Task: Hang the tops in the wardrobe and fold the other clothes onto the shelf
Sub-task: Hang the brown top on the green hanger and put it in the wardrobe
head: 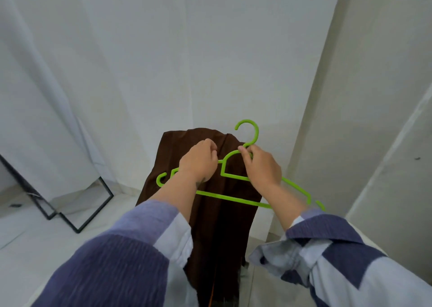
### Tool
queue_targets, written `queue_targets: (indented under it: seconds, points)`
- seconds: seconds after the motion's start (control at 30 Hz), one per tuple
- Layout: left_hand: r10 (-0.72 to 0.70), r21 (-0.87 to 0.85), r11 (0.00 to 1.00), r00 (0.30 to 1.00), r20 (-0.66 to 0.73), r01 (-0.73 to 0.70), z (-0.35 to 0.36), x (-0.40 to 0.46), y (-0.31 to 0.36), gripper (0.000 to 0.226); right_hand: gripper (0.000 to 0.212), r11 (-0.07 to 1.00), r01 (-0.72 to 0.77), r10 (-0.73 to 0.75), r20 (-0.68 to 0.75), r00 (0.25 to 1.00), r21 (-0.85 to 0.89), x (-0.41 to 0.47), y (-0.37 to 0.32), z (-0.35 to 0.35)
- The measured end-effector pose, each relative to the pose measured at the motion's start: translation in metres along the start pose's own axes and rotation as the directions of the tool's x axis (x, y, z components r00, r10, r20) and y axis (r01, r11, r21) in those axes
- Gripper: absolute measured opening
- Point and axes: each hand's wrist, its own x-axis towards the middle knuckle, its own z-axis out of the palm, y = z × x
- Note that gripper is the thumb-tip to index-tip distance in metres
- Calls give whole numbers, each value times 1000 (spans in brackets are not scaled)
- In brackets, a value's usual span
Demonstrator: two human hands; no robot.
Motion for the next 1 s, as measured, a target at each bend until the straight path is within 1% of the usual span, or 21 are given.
queue_targets:
  seconds: [0.07, 0.13, 0.3, 0.43, 0.47, 0.53, 0.6, 0.63, 0.73, 0.8, 0.87, 0.9, 0.93, 1.0]
  points:
    - [-66, -52, 996, 998, -13, 65, 12, 35, -4, 27, 43, 1000, -1, 1, 13, 1000, 6, 25, 11, 16]
    - [-115, -59, 992, 993, -38, 112, 26, 67, -5, 31, 43, 1000, -2, 2, 10, 1000, 3, 50, 22, 32]
    - [-211, 60, 975, 975, -69, 215, 57, 127, -6, 46, 42, 999, 32, -32, 0, 999, -10, 88, 41, 66]
    - [-311, 227, 924, 950, -20, 308, 75, 152, -11, 71, 43, 997, 20, -23, -34, 999, -73, 98, 51, 86]
    - [-317, 265, 913, 948, -17, 310, 78, 154, -12, 70, 43, 996, 21, -25, -42, 999, -92, 99, 51, 89]
    - [-291, 303, 908, 956, -43, 290, 81, 159, -18, 53, 43, 994, 15, -21, -53, 998, -107, 100, 48, 97]
    - [-278, 256, 923, 957, -79, 289, 75, 157, -19, 33, 42, 994, 18, -25, -72, 997, -105, 95, 43, 97]
    - [-296, 197, 930, 950, -97, 310, 73, 157, -17, 28, 42, 994, 19, -27, -76, 997, -106, 95, 44, 98]
    - [-409, -93, 912, 904, -122, 400, 62, 155, -11, 25, 42, 996, 3, -10, -72, 997, -90, 99, 50, 97]
    - [-439, -266, 877, 892, -106, 399, 52, 148, -14, 27, 41, 998, 0, -5, -78, 997, -68, 97, 48, 93]
    - [-446, -363, 851, 888, -115, 380, 37, 137, -21, 30, 39, 998, 23, -27, -84, 996, -55, 89, 38, 85]
    - [-435, -369, 855, 892, -124, 365, 29, 132, -24, 29, 39, 998, 39, -44, -86, 995, -51, 84, 32, 81]
    - [-407, -336, 877, 903, -136, 344, 21, 126, -28, 28, 38, 997, 52, -56, -89, 994, -48, 80, 26, 77]
    - [-338, -197, 932, 927, -163, 305, 7, 116, -36, 33, 38, 997, 66, -69, -95, 993, -39, 72, 13, 69]
